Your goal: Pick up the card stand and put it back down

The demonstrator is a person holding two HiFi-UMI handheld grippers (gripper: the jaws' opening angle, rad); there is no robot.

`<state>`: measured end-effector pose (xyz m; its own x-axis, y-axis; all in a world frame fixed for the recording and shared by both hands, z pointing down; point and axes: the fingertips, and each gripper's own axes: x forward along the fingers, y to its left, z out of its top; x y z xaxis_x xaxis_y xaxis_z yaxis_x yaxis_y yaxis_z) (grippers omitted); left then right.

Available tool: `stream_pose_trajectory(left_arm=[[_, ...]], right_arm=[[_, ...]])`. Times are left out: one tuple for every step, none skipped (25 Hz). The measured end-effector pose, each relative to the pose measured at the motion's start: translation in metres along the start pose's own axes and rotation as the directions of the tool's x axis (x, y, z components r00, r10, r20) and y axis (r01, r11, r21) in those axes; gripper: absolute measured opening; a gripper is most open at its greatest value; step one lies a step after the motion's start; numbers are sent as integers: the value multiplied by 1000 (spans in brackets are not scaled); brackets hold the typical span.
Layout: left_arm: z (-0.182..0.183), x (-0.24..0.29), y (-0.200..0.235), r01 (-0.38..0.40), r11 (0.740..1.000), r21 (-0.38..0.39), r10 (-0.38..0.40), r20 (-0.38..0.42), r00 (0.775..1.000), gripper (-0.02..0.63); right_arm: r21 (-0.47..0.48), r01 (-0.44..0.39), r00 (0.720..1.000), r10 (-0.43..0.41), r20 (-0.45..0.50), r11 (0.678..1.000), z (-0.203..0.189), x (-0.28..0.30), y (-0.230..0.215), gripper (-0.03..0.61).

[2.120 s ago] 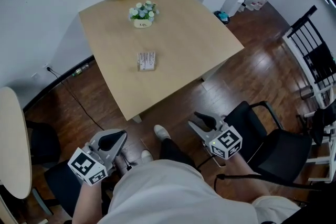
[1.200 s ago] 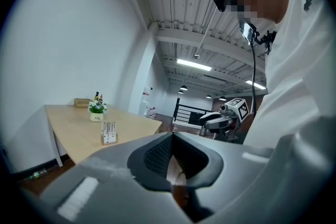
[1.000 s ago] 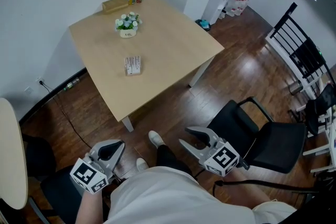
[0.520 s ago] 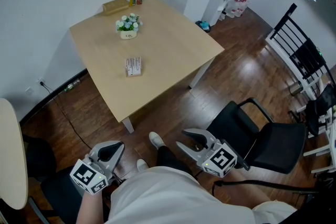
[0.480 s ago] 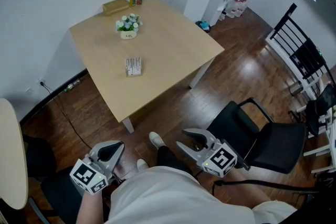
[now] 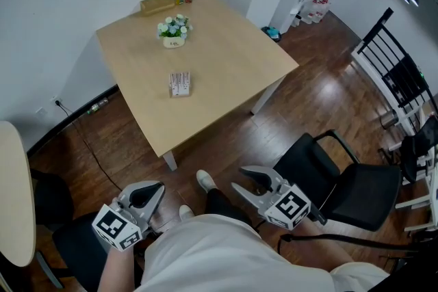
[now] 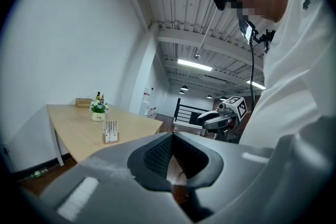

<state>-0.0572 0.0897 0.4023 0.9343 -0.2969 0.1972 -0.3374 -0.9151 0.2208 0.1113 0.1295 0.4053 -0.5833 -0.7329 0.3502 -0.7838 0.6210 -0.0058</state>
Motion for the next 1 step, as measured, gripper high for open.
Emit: stream_pose_trajectory(left_arm=[[0, 1, 0, 2, 1000, 1, -2, 0, 1000, 2]], right_arm=[[-1, 0, 1000, 0, -2, 1000, 0, 1, 0, 143]])
